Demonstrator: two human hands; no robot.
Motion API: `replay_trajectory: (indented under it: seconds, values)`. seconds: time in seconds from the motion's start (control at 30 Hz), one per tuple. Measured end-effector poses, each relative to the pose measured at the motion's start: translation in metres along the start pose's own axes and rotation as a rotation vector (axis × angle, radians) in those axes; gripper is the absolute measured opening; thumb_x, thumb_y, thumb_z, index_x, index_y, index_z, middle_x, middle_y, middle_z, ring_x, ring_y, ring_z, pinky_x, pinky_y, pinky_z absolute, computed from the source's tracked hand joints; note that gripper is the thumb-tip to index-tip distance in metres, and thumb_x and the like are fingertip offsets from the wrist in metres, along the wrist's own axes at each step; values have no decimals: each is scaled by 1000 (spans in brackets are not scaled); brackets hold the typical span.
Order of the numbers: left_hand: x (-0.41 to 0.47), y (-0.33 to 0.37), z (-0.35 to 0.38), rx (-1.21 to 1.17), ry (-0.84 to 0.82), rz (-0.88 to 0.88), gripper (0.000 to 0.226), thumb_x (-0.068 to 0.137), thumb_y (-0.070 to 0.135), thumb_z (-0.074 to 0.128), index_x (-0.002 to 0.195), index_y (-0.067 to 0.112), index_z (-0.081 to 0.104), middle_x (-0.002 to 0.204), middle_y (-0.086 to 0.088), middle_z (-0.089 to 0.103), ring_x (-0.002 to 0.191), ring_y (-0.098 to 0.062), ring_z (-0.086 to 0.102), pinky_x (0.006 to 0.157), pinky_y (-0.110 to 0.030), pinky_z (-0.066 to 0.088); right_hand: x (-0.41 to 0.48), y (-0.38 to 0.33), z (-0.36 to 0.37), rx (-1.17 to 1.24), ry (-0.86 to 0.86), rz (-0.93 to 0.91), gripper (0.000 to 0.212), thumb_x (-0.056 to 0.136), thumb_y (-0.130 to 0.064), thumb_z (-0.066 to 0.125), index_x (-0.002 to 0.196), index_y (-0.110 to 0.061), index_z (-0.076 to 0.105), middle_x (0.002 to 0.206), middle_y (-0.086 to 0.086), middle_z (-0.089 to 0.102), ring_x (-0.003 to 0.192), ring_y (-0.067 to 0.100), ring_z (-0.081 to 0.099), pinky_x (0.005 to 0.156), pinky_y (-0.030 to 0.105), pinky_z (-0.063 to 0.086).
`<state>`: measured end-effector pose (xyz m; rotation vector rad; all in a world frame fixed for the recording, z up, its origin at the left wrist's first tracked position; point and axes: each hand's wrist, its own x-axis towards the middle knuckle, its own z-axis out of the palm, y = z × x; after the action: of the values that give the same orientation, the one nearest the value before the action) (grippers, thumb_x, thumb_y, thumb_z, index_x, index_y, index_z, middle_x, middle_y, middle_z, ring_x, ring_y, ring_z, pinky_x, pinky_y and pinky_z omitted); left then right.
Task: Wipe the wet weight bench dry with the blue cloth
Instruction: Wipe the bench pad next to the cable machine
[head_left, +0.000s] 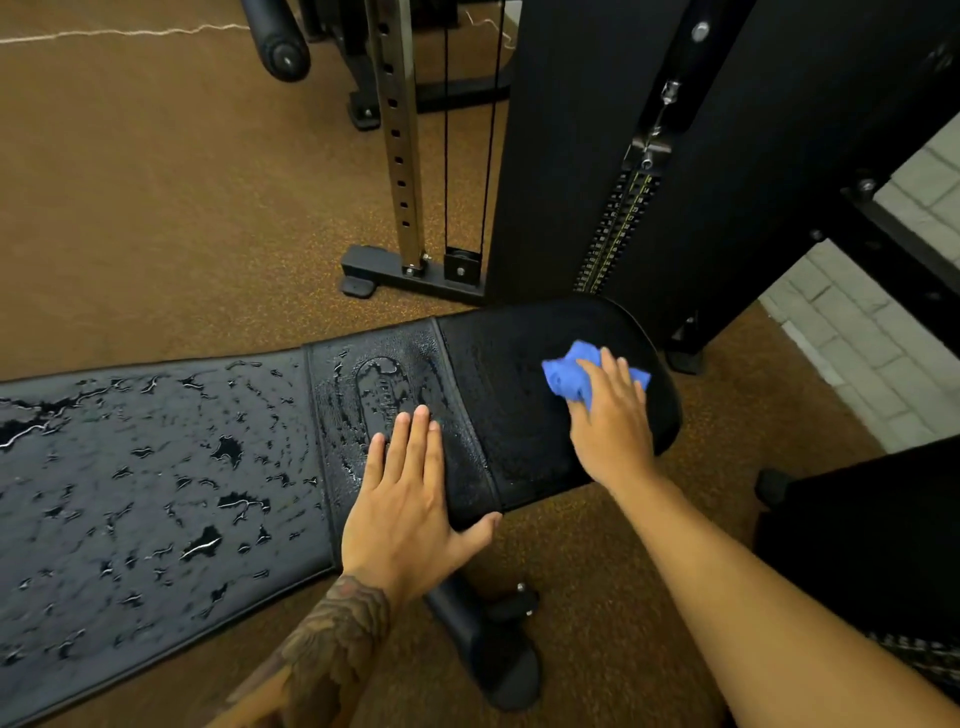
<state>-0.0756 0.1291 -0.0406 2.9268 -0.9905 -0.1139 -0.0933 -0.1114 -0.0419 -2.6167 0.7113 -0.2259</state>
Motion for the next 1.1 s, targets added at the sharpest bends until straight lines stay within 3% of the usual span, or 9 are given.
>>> replay_trajectory:
  seconds: [0.07,0.17,0.3,0.43,0.6,0.7,0.83,0.93,1.1]
  values:
    - [0,0,-1,6,-10,2,111,78,84,32,148,-3,28,159,-18,19,149,-31,13,118,-52,17,12,-25,12,-17,-1,-15,47,94,-18,51,140,-16,41,155,13,24,145,31,16,117,46,10]
    - [1,-1,-1,-6,-22,8,110,79,83,33,148,-3,27,159,-18,19,148,-32,14,118,-52,18,-6,-59,25,18,-90,-222,52,94,-18,51,144,-18,35,158,7,17,147,24,8,118,41,4]
    - [0,-3,0,-36,-8,20,109,79,82,34,148,-1,29,158,-18,22,148,-32,17,117,-50,16,-67,-41,16,57,-186,-389,60,92,-13,49,147,-22,29,158,-5,13,146,8,0,120,34,2]
    - [0,-5,-2,-65,-18,24,110,79,84,27,149,-1,25,159,-17,17,149,-31,11,118,-48,9,-82,-1,-4,51,-191,-319,62,90,-12,54,146,-26,30,157,-12,11,145,1,-1,119,32,3]
    - [-3,-10,-8,-114,5,33,111,80,85,21,153,5,-2,162,-12,-10,149,-26,-13,121,-43,-6,-35,-13,2,47,-46,-80,54,91,-8,55,141,-21,39,157,3,24,146,18,11,119,40,8]
    - [-7,-13,-12,-146,23,62,109,81,83,25,153,6,-1,162,-11,-9,149,-25,-11,120,-40,-7,-16,-40,15,18,-17,-51,50,93,-13,52,141,-18,39,156,8,24,146,24,14,119,42,9]
    - [-19,-25,-17,-198,71,60,107,81,80,32,154,5,9,162,-12,1,150,-25,-2,121,-41,0,-48,-65,24,77,-148,-335,57,92,-12,54,145,-18,34,157,2,21,146,15,10,120,37,7]
    - [-40,-45,-16,-203,78,19,106,81,79,36,153,3,17,162,-12,9,150,-25,4,121,-43,8,-84,-39,12,68,-198,-449,65,86,-7,58,145,-20,34,155,-6,21,144,1,4,118,24,1]
    - [-70,-84,-7,-99,22,-54,109,80,83,35,149,-1,28,160,-14,20,149,-29,13,116,-46,16,-95,-14,-2,20,-250,-440,67,84,-3,62,143,-21,37,154,-10,19,144,-2,4,115,15,-4]
